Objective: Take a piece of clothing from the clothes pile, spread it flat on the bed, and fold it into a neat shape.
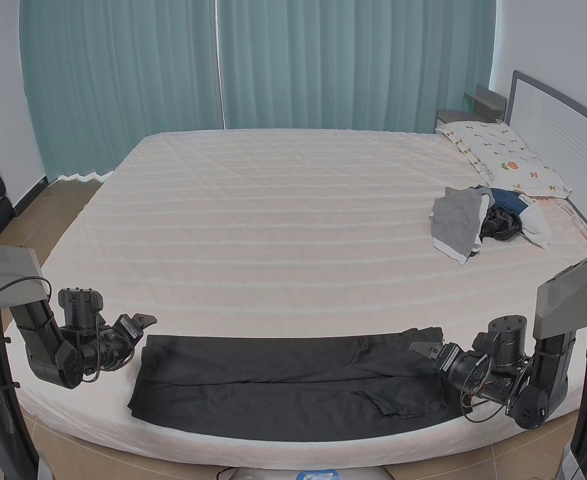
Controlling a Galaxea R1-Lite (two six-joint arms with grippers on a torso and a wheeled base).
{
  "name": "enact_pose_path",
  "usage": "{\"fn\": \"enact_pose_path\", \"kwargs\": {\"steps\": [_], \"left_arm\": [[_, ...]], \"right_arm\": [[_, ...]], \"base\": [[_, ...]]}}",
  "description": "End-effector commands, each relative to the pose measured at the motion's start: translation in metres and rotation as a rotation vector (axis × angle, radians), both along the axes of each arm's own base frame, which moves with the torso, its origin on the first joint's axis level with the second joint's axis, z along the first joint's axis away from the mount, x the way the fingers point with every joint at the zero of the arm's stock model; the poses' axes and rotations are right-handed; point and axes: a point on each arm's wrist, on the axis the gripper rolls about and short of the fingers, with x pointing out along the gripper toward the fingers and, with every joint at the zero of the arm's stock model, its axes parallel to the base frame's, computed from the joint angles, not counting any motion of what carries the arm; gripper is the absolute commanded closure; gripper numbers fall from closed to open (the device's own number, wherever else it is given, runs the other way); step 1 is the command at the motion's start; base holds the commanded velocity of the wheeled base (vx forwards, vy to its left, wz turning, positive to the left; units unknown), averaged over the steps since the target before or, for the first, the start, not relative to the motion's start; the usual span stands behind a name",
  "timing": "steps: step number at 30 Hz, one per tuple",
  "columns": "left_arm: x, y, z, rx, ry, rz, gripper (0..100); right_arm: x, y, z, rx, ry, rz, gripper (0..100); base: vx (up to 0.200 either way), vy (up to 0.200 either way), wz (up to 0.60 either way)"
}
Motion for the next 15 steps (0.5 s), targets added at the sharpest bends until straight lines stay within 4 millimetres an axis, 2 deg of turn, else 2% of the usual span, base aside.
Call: {"fn": "enact_pose_path", "kwargs": {"steps": [1,5,15], "left_arm": [[-0.022,-0.005,0.005,-0.056,0.04,0.029,0],[-0.031,-0.006,0.001,-0.067,0.077,0.037,0],[-0.03,-0.008,-0.002,-0.067,0.085,0.029,0]], "right_arm": [[-0.014,0.004,-0.023,-0.04,0.094,-0.001,0],[-0.017,0.003,-0.026,-0.006,0.127,-0.032,0],[-0.018,0.004,-0.037,-0.027,0.16,-0.031,0]], "base": [[0.0,0.0,0.0],[0.0,0.0,0.0],[0.0,0.0,0.0]]}}
